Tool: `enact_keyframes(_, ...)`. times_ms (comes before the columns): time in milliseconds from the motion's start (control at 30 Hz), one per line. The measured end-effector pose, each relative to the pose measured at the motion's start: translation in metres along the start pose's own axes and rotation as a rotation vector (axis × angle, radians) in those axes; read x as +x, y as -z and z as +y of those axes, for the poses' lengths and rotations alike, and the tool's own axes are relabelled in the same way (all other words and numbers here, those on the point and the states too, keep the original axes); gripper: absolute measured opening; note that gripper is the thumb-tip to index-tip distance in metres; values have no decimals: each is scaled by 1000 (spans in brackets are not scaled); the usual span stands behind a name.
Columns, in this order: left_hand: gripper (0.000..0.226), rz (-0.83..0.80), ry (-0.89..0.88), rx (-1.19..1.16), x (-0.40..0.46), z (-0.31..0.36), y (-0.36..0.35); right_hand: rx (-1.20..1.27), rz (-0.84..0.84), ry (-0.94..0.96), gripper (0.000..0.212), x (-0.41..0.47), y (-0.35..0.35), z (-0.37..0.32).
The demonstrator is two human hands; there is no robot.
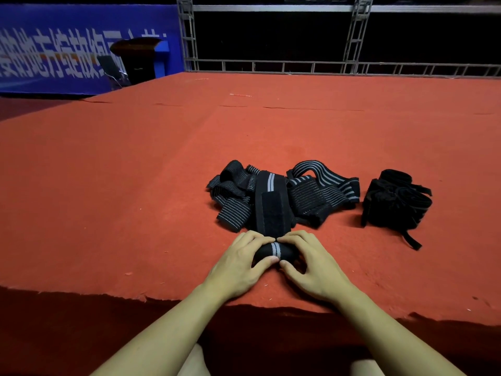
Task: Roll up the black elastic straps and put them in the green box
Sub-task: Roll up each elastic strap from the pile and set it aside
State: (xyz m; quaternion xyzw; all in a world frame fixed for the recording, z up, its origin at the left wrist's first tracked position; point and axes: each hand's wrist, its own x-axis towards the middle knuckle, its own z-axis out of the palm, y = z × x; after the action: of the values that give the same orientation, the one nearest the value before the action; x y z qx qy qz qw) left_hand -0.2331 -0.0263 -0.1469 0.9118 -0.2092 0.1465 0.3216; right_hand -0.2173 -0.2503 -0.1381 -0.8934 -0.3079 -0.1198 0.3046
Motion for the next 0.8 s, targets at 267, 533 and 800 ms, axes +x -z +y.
enact_keyframes(267,51,-34,-4,19,-2,1,2,68,-33,-45,49,4,-2,8)
enact_keyframes(533,38,13,-6,-13,-5,11,10,242,30,-163,30,5,0,6)
enact_keyframes(800,30,25,-36,20,-5,10,9,175,36,-161,31,2,4,1)
